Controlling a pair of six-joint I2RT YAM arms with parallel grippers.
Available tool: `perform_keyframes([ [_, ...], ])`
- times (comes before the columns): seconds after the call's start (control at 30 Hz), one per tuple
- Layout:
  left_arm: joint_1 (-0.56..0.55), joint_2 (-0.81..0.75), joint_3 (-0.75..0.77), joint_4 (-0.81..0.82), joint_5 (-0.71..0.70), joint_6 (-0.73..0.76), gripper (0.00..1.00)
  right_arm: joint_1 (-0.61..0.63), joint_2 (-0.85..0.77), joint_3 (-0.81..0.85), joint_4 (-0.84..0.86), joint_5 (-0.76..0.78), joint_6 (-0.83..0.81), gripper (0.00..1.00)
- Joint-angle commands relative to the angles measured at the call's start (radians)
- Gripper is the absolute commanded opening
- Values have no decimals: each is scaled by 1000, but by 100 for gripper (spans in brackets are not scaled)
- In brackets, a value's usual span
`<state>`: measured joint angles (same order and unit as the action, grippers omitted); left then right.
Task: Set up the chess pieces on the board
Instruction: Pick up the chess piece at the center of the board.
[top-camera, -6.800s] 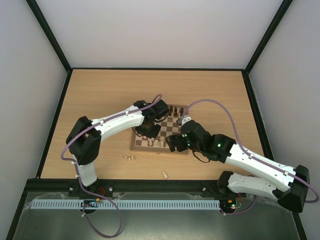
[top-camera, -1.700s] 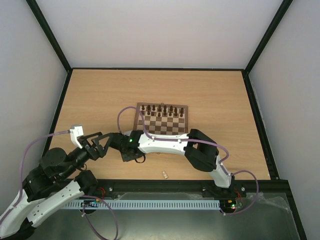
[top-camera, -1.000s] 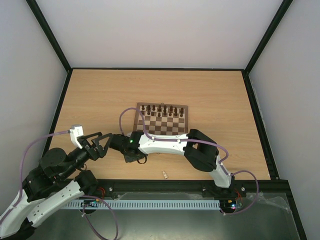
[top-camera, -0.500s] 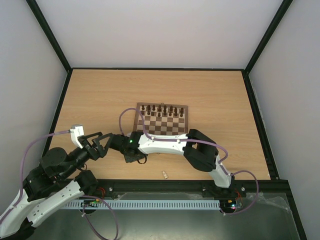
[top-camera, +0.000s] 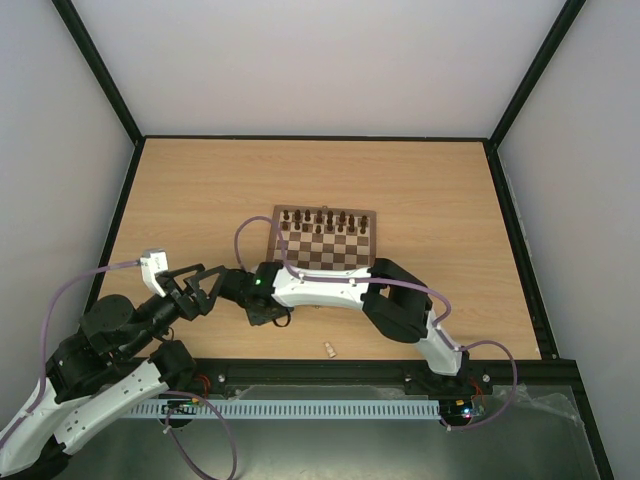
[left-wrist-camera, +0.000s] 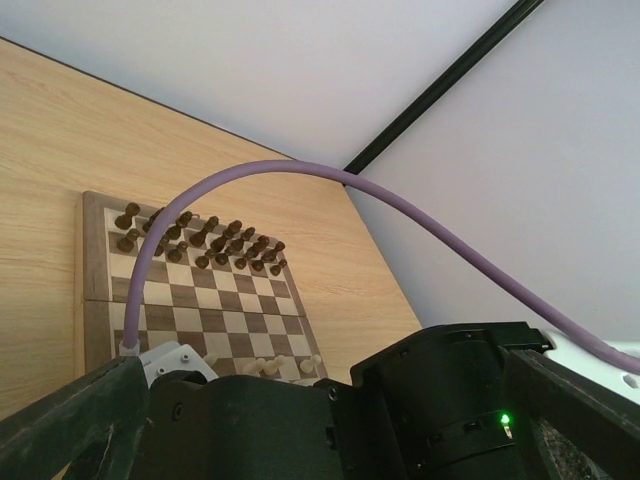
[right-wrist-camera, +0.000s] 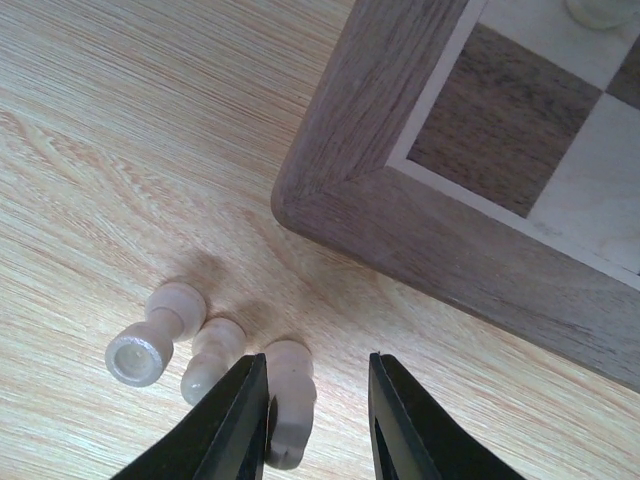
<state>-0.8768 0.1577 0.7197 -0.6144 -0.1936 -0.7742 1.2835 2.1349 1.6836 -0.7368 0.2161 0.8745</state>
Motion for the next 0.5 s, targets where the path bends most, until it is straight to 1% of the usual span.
perform_keyframes([
  [0.0, -4, 8, 15, 11, -15, 7, 99, 10, 38, 31, -71, -6, -9, 30],
  [0.27, -3, 5, 16, 11, -15, 7, 99, 13, 47, 25, -72, -18, -6, 29],
  [0.47, -3, 8, 15, 11, -16, 6, 99, 32, 39, 17, -106, 13, 12, 28],
])
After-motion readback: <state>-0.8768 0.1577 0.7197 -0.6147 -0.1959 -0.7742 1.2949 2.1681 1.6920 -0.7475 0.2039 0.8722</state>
